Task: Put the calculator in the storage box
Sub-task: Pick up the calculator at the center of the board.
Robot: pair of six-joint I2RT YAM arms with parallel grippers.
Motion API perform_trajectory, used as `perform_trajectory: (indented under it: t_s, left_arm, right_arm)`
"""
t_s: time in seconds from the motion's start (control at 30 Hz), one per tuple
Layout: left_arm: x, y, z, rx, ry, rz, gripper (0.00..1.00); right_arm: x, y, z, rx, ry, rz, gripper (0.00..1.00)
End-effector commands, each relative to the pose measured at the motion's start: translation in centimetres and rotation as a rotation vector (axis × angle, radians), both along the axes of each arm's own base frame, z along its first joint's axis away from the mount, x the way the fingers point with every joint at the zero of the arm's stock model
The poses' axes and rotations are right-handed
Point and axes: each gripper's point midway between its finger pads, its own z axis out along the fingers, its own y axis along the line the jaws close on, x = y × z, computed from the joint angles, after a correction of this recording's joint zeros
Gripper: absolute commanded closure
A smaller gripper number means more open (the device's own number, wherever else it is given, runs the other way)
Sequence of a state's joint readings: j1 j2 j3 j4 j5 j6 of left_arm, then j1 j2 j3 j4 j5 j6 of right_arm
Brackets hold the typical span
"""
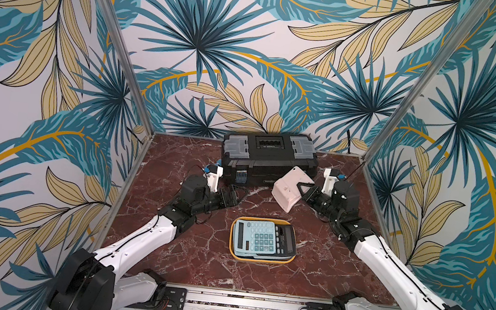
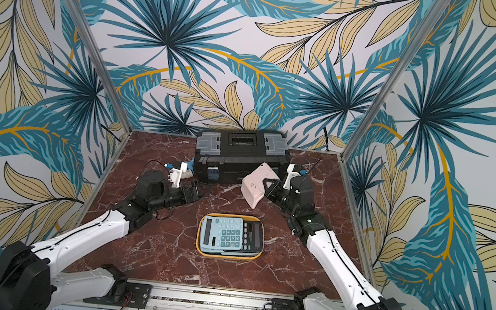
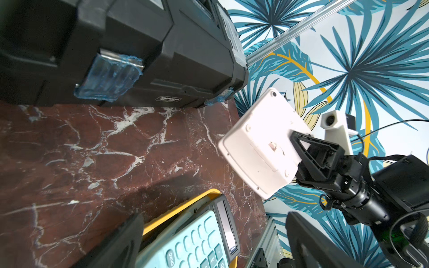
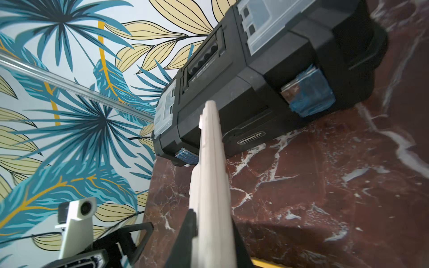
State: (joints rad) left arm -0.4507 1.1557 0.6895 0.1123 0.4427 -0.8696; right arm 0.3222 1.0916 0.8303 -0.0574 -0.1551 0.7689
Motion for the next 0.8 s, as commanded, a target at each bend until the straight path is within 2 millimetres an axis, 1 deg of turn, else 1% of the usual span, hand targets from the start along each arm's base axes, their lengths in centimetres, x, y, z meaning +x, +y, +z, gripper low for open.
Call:
perform_trajectory:
  t_s: [0.0, 0.1, 0.23, 0.37, 0.5, 0.67, 0.77]
  left_arm:
    - [-0.3, -0.1, 2.1, 0.016, -0.021, 0.008, 0.00]
    - [-0.4, -0.3, 2.6, 0.011, -0.022, 0.003, 0.00]
    - [-0.5, -0.7, 3.3, 0.006, -0.031, -0.006, 0.00]
    - [-0.5, -1.1, 3.8, 0.004, -0.035, -0.015, 0.00]
    - [0.0, -1.5, 4.3, 0.003, -0.038, -0.019, 0.00]
    - [1.2, -2.6, 5.2, -0.015, -0.070, -0.028, 0.00]
    - [1.8, -3.4, 5.6, -0.014, -0.068, -0.040, 0.00]
  right_arm:
    - [-1.2, -1.0, 0.8, -0.191, -0.068, 0.025, 0.92]
    - [-1.9, -1.0, 1.3, -0.289, -0.104, 0.043, 0.92]
    - [-2.9, -0.9, 1.0, -0.463, -0.123, 0.056, 0.92]
    - [-3.4, -0.4, 1.3, -0.577, -0.165, 0.073, 0.92]
    - [-3.9, 0.3, 1.6, -0.705, -0.215, 0.076, 0.92]
    - [-4.7, 2.2, 2.5, -0.856, -0.297, 0.091, 0.92]
    - [-5.4, 4.0, 2.8, -0.939, -0.350, 0.113, 0.92]
